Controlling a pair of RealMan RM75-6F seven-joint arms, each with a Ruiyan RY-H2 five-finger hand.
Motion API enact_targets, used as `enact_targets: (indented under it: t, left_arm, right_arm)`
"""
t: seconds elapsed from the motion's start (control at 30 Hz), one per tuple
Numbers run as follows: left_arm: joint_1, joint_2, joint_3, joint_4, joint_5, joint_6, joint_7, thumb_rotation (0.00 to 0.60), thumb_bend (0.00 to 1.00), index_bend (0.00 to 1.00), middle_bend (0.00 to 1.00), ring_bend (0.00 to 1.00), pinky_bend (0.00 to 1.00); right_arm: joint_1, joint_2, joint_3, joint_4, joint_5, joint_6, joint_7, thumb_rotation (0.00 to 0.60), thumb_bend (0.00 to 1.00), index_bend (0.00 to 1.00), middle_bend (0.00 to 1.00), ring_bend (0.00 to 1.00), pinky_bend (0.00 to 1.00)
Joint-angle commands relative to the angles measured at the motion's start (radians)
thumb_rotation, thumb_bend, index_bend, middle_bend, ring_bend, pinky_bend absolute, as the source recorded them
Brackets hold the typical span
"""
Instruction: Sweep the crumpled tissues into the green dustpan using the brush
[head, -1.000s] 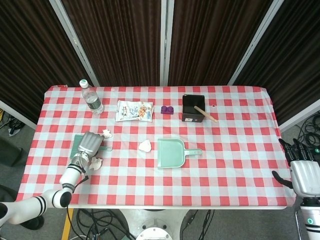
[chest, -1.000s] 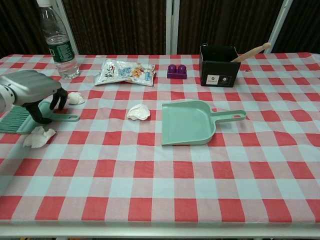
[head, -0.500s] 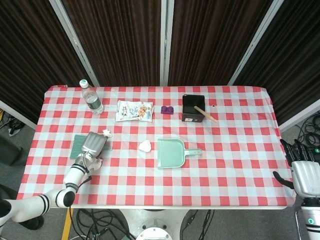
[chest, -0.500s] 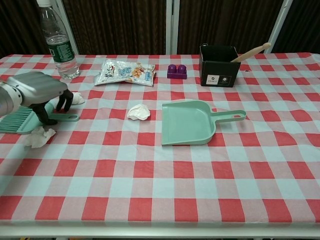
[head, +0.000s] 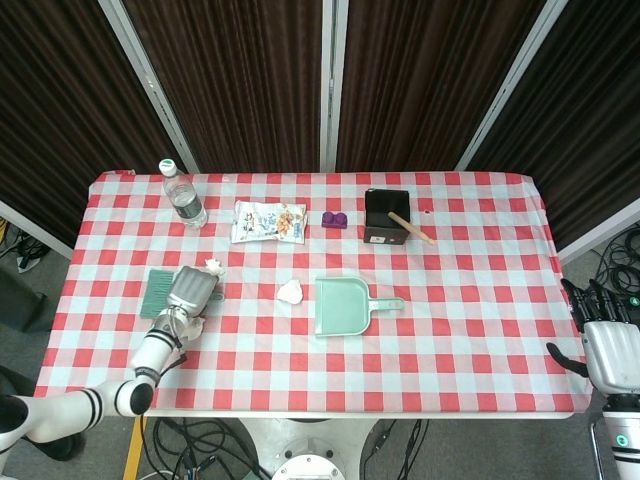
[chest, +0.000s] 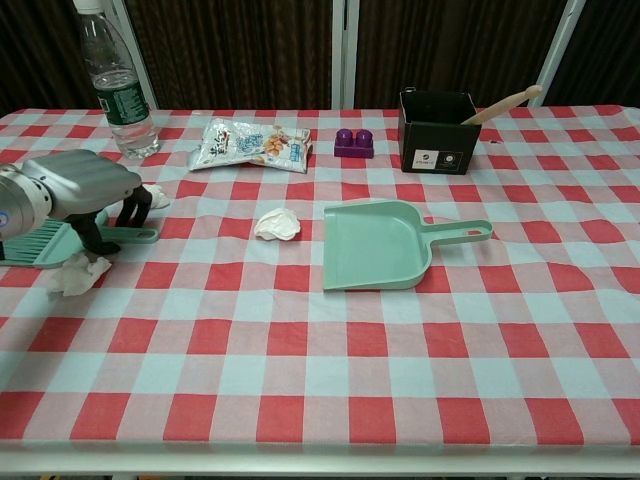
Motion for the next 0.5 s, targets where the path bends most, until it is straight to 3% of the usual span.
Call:
enact_targets:
  t: [0.03, 0.27, 0.4, 0.5]
  left_arm:
    - [-0.002, -0.007, 0.004, 0.011, 0.008, 0.005, -0.005, 0.6, 0.26, 0.47, 0.49, 0.73, 0.95]
    - [0.006, -0.004, 0.006, 0.018, 0.062, 0.019, -0.079, 0.6, 0.35, 0.51, 0.53, 0.74, 0.95]
    - [0.027, 0.039, 0.004, -0.008, 0.164, 0.057, -0.194, 0.6, 0.43, 0.52, 0.54, 0.74, 0.95]
    - [0.043, 0.085, 0.004, -0.015, 0.271, 0.106, -0.309, 0.6, 0.46, 0.53, 0.55, 0.74, 0.95]
  right_arm:
    - [0.001, 0.0, 0.0, 0.001, 0.001, -0.002, 0.0, 0.6, 0.1, 0.08, 0.18, 0.01, 0.11]
    - [-0.003, 0.001, -0.002, -0.004, 0.005, -0.001, -0.004, 0.6, 0.1, 0.08, 0.18, 0.01, 0.11]
    - [0.005, 0.007, -0.008, -0.018, -0.007, -0.013, -0.029, 0.6, 0.12, 0.1, 0.2, 0.04, 0.14]
    - [0.026, 0.012, -0.019, -0.039, -0.033, -0.043, -0.058, 0.6, 0.2, 0.14, 0.24, 0.08, 0.19]
